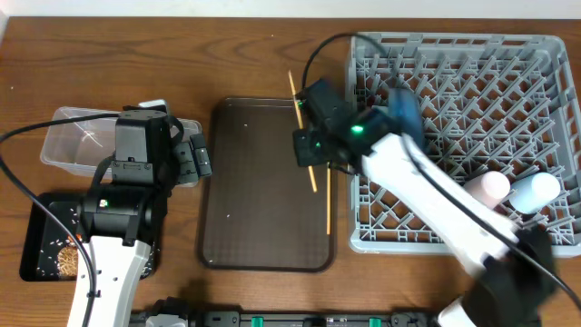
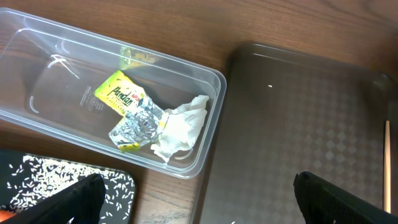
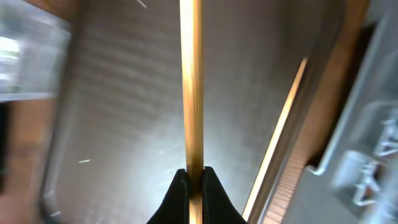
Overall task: Sort waste into correct bins and load items into the dishwasher rack
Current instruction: 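Carry the chopstick to the rack and stand it upright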
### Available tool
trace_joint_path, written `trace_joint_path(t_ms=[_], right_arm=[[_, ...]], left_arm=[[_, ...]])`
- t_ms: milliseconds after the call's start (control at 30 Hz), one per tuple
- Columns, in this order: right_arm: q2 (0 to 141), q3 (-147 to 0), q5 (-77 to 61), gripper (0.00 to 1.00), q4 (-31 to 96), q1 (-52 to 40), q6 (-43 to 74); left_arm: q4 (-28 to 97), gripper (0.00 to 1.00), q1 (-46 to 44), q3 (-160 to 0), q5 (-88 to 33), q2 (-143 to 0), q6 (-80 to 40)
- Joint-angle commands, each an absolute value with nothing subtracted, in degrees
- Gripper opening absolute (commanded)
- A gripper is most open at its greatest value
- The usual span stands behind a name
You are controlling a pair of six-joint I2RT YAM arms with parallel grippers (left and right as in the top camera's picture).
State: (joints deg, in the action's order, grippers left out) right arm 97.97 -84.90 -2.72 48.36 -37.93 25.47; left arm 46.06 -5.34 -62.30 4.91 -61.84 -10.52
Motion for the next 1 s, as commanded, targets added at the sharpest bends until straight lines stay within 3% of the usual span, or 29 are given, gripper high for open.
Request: trace_joint_path(t_ms=[0,233,467,967], right_arm=[[91.1,-86.0,-1.3,0.01,50.0,-35.7,22.7],[79.2,-85.9,0.6,0.01,59.4,-21.2,17.4],[79.6,-83.4,0.9,0.01,63.8,-5.4,4.7],[92.7,-74.7,6.7,0.01,56.2,-0.8,3.9]], left_arm=[[46.0,0.98,-5.0,-62.8,5.4,-62.1,-11.0],[46.0,0.98,-5.0,-62.8,5.4,-62.1,-11.0],[46.0,0.98,-5.0,-62.8,5.4,-62.1,-11.0],[46.0,0.98,-5.0,-62.8,5.4,-62.1,-11.0]])
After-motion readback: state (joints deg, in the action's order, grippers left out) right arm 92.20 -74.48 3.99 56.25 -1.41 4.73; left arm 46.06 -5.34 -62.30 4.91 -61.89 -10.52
